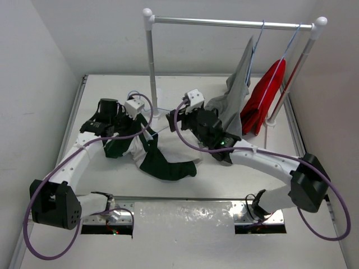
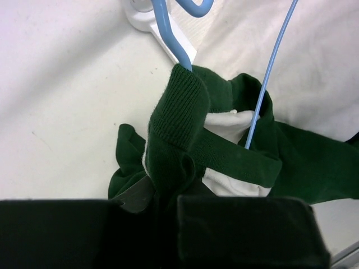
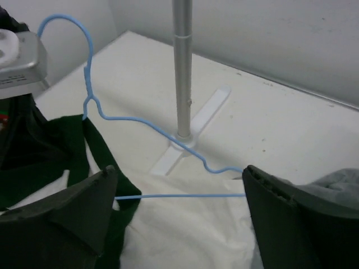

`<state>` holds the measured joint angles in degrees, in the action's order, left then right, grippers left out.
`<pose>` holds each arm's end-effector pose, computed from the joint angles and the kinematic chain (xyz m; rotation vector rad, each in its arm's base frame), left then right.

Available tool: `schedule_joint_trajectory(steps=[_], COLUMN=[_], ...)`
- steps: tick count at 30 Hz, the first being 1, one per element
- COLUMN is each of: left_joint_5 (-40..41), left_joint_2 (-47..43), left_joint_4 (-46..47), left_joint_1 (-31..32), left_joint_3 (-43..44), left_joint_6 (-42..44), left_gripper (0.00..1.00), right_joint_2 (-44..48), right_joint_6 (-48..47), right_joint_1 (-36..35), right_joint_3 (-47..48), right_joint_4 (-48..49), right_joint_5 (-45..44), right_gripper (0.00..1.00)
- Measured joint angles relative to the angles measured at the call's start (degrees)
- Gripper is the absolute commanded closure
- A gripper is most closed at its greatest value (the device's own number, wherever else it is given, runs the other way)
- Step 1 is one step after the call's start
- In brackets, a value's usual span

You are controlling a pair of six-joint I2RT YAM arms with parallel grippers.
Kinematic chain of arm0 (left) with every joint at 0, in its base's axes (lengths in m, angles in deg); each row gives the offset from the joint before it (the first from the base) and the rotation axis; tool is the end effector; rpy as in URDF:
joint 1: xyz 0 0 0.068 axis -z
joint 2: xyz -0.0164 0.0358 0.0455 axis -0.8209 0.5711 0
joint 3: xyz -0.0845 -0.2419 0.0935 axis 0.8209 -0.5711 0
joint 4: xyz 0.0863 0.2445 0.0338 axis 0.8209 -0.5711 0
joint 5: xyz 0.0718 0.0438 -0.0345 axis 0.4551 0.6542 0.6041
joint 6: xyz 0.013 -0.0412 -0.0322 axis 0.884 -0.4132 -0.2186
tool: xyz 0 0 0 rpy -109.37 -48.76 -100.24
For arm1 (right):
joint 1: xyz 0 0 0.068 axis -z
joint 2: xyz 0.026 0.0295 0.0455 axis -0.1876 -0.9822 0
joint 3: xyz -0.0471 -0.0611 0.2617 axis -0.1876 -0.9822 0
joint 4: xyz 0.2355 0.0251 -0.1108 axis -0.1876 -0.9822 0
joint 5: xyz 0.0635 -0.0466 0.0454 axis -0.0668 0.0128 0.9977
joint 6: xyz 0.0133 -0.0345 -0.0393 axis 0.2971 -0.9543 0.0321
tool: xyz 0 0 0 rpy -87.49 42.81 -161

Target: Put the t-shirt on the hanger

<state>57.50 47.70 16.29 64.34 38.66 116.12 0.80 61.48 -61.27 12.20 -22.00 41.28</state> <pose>0.2460 -0.0500 0.2759 0.8630 2.1665 -0.1839 0.2224 0.2498 0.3081 -0.3024 1.6523 0.5146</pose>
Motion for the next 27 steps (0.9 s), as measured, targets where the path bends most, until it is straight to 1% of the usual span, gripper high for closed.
schedule_joint_trajectory(steps=[2, 3, 6, 11, 14, 15, 16, 17, 18, 21, 27], left_joint_5=[0.35, 0.35, 0.42, 0.79, 0.9, 0.9, 0.87, 0.85, 0.85, 0.79, 0.83], left_joint_2=[0.0, 0.0, 0.0, -0.24, -0.63, -0.68, -0.72, -0.72, -0.72, -0.72, -0.85], left_joint_4=[0.24, 0.37, 0.72, 0.79, 0.79, 0.83, 0.87, 0.9, 0.92, 0.94, 0.87], left_joint_1=[-0.13, -0.17, -0.2, -0.2, -0.2, -0.2, -0.2, -0.2, -0.2, -0.2, -0.26], left_joint_3=[0.0, 0.0, 0.0, 0.0, 0.0, 0.0, 0.0, 0.0, 0.0, 0.0, 0.0], left_joint_6=[-2.36, -3.23, -4.98, -5.97, -6.38, -6.45, -6.58, -6.62, -6.67, -6.75, -6.78], left_gripper=[1.0, 1.0, 1.0, 1.0, 1.0, 1.0, 1.0, 1.0, 1.0, 1.0, 1.0], right_joint_2=[1.73, 1.29, -5.25, -16.96, -21.4, -22.4, -23.37, -24.17, -24.9, -27.19, -29.99], right_joint_6=[4.94, 7.21, 13.6, 22.14, 25.79, 26.91, 28.11, 29.29, 29.99, 31.43, 33.42], right_joint_1=[-0.17, -0.33, -0.85, -1.31, -1.31, -1.31, -1.31, -1.31, -1.22, -1.05, -0.81], right_joint_3=[-3.19, -4.02, -3.82, -3.28, -0.72, 0.26, 1.31, 2.01, 2.49, 4.46, 5.99], right_joint_4=[2.49, 3.34, 5.51, 6.36, 6.38, 6.47, 6.71, 7.15, 7.69, 7.76, 7.28], right_joint_5=[-0.24, 0.31, 3.37, 8.31, 11.26, 12.04, 12.5, 12.94, 13.18, 13.55, 13.68], right_gripper=[0.26, 0.36, 0.49, 0.56, 0.56, 0.56, 0.5, 0.5, 0.51, 0.57, 0.61])
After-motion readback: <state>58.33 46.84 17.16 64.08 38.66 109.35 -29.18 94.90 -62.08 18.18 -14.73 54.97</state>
